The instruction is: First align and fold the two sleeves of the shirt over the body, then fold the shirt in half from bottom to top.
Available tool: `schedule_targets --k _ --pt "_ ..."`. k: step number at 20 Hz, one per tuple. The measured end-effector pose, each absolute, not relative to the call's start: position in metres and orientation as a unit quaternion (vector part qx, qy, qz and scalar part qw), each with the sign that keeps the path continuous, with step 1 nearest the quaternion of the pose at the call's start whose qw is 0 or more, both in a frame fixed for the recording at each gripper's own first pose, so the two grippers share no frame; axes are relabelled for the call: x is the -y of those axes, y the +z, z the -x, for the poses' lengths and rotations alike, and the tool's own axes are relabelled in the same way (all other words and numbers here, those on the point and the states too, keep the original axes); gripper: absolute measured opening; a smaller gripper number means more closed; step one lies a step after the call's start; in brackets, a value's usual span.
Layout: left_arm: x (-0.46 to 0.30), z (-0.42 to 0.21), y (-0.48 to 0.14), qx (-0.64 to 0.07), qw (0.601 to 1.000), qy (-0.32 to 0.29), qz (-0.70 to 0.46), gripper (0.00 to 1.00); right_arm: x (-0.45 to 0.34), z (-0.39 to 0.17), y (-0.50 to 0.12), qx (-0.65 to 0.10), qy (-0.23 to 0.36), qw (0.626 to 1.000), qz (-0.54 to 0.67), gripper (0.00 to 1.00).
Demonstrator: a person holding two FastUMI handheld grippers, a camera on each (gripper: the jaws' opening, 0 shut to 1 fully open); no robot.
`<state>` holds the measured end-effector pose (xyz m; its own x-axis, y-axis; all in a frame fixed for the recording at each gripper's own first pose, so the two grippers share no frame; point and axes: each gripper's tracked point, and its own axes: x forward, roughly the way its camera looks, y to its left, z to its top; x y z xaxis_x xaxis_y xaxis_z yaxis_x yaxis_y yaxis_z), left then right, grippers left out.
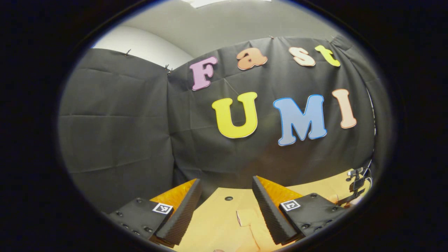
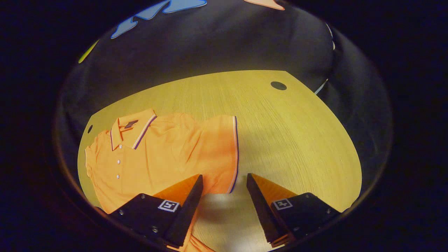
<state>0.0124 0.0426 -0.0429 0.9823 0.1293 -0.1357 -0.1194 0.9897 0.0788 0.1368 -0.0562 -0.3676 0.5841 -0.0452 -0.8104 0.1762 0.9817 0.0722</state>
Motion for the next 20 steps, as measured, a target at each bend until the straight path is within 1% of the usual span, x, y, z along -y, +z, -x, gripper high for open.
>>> schedule_targets --k 2,3,4,5,7,8,9,10,11,12,13,14,15,16,17,18,20 --pt "-0.044 -0.011 -0.045 -0.074 0.995 0.062 -0.036 1.00 0.055 -0.137 -0.373 -0.458 -0.058 0.884 -0.074 0.78" --pt "-0.044 -0.012 -0.047 -0.076 0.995 0.062 -0.037 1.00 0.054 -0.137 -0.377 -0.462 -0.055 0.882 -0.073 0.80" --pt "-0.046 -0.013 -0.047 -0.077 0.994 0.062 -0.038 1.00 0.051 -0.137 -0.379 -0.465 -0.049 0.881 -0.075 0.73" --pt "-0.047 -0.014 -0.048 -0.078 0.994 0.063 -0.038 1.00 0.050 -0.137 -0.386 -0.470 -0.048 0.879 -0.073 0.76" --pt "-0.049 -0.015 -0.048 -0.079 0.994 0.064 -0.037 1.00 0.051 -0.137 -0.382 -0.467 -0.043 0.881 -0.070 0.57" --pt "-0.050 -0.015 -0.047 -0.079 0.994 0.065 -0.037 1.00 0.052 -0.139 -0.386 -0.466 -0.045 0.881 -0.068 0.57" --pt "-0.051 -0.015 -0.047 -0.079 0.994 0.065 -0.037 1.00 0.050 -0.137 -0.382 -0.469 -0.039 0.880 -0.072 0.48" --pt "-0.051 -0.016 -0.048 -0.080 0.994 0.065 -0.036 1.00 0.049 -0.138 -0.380 -0.469 -0.031 0.880 -0.069 0.43" --pt "-0.052 -0.017 -0.049 -0.080 0.994 0.064 -0.035 1.00 0.053 -0.142 -0.379 -0.465 -0.037 0.882 -0.072 0.43" --pt "-0.051 -0.018 -0.051 -0.081 0.994 0.064 -0.034 0.96 0.048 -0.138 -0.380 -0.474 -0.031 0.877 -0.077 0.14" --pt "-0.051 -0.020 -0.051 -0.082 0.994 0.064 -0.032 1.00 0.048 -0.139 -0.378 -0.472 -0.028 0.878 -0.071 0.14" --pt "-0.051 -0.019 -0.052 -0.083 0.994 0.063 -0.030 0.96 0.049 -0.139 -0.379 -0.475 -0.022 0.877 -0.062 0.14" --pt "-0.050 -0.021 -0.052 -0.084 0.994 0.062 -0.029 0.96 0.051 -0.140 -0.377 -0.468 -0.030 0.882 -0.052 0.14" --pt "-0.050 -0.022 -0.053 -0.084 0.994 0.061 -0.028 0.96 0.052 -0.144 -0.381 -0.473 -0.030 0.879 -0.048 0.00" --pt "-0.049 -0.022 -0.052 -0.084 0.994 0.060 -0.029 0.96 0.051 -0.142 -0.376 -0.471 -0.031 0.881 -0.044 0.00" --pt "-0.049 -0.022 -0.052 -0.084 0.994 0.059 -0.030 1.00 0.050 -0.143 -0.375 -0.473 -0.031 0.880 -0.042 0.00" --pt "-0.050 -0.023 -0.049 -0.079 0.995 0.059 -0.036 1.00 0.050 -0.148 -0.368 -0.468 -0.036 0.882 -0.041 0.00"
